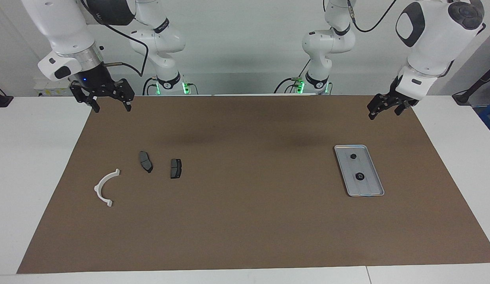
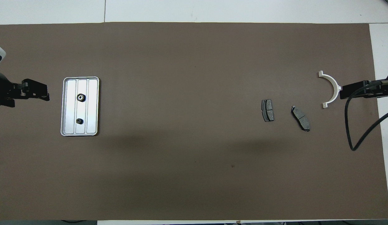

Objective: Place bearing gear from tray to pile

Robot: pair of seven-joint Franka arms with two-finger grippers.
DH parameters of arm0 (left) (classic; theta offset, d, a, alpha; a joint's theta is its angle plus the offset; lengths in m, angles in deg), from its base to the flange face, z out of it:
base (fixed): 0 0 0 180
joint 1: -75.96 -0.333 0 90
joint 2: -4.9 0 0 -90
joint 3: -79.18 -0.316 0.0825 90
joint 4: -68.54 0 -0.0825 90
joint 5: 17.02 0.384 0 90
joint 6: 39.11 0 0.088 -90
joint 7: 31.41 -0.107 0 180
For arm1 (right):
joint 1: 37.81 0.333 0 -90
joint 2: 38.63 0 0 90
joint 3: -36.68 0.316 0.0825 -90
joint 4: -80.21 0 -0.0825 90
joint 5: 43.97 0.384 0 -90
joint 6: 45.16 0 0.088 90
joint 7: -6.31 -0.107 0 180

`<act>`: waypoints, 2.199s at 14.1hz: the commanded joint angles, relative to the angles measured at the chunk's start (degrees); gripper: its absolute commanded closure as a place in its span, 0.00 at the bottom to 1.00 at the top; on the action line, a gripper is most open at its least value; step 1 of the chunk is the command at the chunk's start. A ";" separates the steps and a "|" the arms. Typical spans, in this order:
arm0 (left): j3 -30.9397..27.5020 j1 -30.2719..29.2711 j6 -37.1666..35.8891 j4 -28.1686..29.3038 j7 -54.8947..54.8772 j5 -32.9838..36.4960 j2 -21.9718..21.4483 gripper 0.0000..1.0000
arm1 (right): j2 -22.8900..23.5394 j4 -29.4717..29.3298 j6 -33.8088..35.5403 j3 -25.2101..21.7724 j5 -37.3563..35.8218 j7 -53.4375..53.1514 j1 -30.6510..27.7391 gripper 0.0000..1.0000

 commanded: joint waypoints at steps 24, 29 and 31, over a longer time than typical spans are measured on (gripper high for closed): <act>-0.39 -3.04 31.64 11.20 0.77 0.02 19.99 0.39 | -1.36 0.70 -0.56 0.46 0.79 -0.25 -0.78 0.00; -0.30 -2.42 34.72 12.71 1.30 -0.33 20.26 0.38 | -2.07 1.93 -0.56 0.55 0.88 0.10 -0.43 0.00; -0.30 -2.42 34.89 12.80 1.38 -0.33 20.26 0.38 | -2.15 2.28 -0.47 0.46 0.88 0.10 -0.34 0.00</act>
